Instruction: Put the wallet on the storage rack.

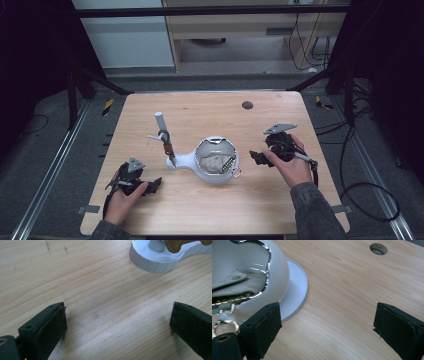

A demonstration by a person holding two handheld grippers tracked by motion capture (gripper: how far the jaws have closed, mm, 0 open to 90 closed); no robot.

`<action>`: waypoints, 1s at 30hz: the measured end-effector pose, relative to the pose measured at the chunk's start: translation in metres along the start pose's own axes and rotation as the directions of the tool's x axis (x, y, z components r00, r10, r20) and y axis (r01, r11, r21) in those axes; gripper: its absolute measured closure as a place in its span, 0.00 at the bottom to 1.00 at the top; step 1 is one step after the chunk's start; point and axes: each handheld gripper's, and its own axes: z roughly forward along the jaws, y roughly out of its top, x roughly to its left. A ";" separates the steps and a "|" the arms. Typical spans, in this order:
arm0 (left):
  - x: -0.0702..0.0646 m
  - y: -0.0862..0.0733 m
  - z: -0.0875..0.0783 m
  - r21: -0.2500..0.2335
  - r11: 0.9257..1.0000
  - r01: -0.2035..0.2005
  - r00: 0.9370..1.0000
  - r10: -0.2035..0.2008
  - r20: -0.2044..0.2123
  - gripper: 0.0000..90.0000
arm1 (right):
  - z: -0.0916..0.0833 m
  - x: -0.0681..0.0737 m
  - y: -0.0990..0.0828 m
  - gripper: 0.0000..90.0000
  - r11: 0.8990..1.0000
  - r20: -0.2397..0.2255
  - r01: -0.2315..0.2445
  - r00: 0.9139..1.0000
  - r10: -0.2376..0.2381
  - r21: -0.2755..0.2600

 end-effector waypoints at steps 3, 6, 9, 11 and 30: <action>0.000 0.000 0.000 0.000 1.000 0.000 1.000 0.000 0.000 0.00 | 0.004 -0.004 -0.006 0.11 1.000 0.009 -0.018 1.000 0.018 -0.001; 0.000 0.000 0.000 0.000 1.000 0.000 1.000 0.000 0.000 0.00 | 0.008 -0.008 -0.013 0.12 1.000 0.032 -0.019 0.999 0.019 0.005; 0.000 0.000 0.000 0.000 1.000 0.000 1.000 0.000 0.000 0.00 | 0.012 -0.011 -0.019 0.12 1.000 0.042 -0.031 0.999 0.031 -0.003; 0.000 0.000 0.000 0.000 1.000 0.000 1.000 0.000 0.000 0.00 | 0.014 -0.013 -0.023 0.12 0.999 0.052 -0.036 0.998 0.036 -0.004; 0.000 0.000 0.000 0.000 1.000 -0.001 1.000 0.001 0.001 0.00 | 0.027 -0.029 -0.054 0.11 0.994 0.085 -0.107 0.991 0.105 0.014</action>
